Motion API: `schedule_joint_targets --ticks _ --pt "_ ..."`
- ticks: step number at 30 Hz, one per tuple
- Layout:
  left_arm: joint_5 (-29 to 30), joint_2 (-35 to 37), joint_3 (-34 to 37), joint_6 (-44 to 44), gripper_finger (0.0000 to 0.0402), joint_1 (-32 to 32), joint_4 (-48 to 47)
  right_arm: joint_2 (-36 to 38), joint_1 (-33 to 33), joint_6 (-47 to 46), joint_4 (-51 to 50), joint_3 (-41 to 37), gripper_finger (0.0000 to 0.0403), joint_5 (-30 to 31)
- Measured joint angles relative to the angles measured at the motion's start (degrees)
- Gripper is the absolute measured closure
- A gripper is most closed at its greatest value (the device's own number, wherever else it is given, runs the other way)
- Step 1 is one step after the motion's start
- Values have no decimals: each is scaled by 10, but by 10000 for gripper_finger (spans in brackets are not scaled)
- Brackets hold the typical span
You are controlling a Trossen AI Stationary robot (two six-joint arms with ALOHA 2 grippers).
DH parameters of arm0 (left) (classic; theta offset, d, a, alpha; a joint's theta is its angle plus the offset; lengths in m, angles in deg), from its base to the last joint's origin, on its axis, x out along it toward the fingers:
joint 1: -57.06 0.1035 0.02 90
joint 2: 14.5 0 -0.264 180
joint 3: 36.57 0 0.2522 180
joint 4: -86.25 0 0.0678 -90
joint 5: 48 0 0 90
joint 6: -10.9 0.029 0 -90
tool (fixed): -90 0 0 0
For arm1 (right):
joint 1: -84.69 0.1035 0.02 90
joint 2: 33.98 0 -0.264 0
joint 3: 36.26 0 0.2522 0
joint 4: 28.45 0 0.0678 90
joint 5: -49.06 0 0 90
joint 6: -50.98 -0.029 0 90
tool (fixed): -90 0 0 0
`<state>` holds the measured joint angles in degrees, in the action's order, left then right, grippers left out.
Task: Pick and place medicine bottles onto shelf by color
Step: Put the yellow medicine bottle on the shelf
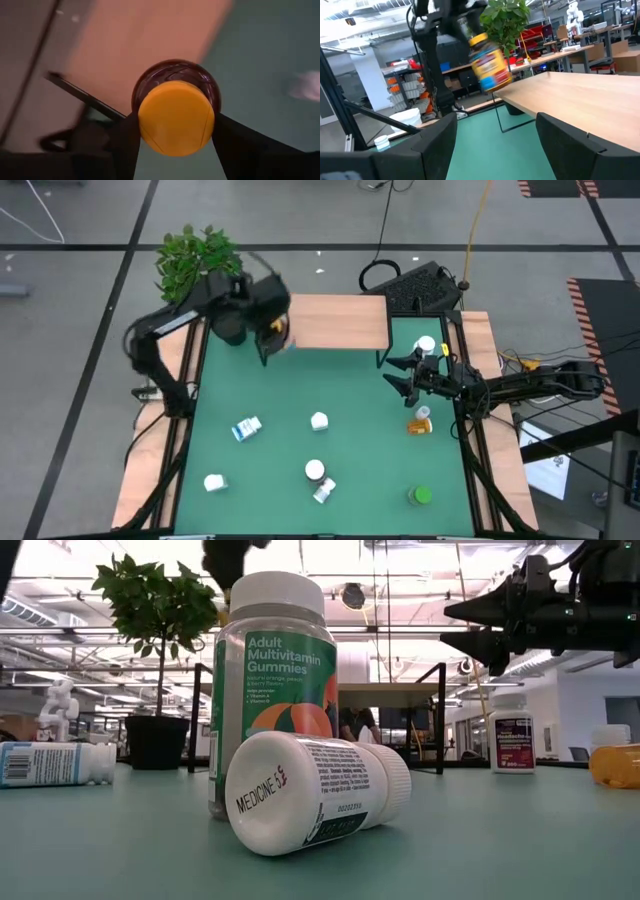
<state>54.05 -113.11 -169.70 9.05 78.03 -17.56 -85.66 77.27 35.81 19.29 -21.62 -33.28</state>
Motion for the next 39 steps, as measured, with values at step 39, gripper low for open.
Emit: schedule_joint_targets --ticks 39 --pt "-70 -123 -114 117 119 213 5 0 -1 5 -50 0 135 46"
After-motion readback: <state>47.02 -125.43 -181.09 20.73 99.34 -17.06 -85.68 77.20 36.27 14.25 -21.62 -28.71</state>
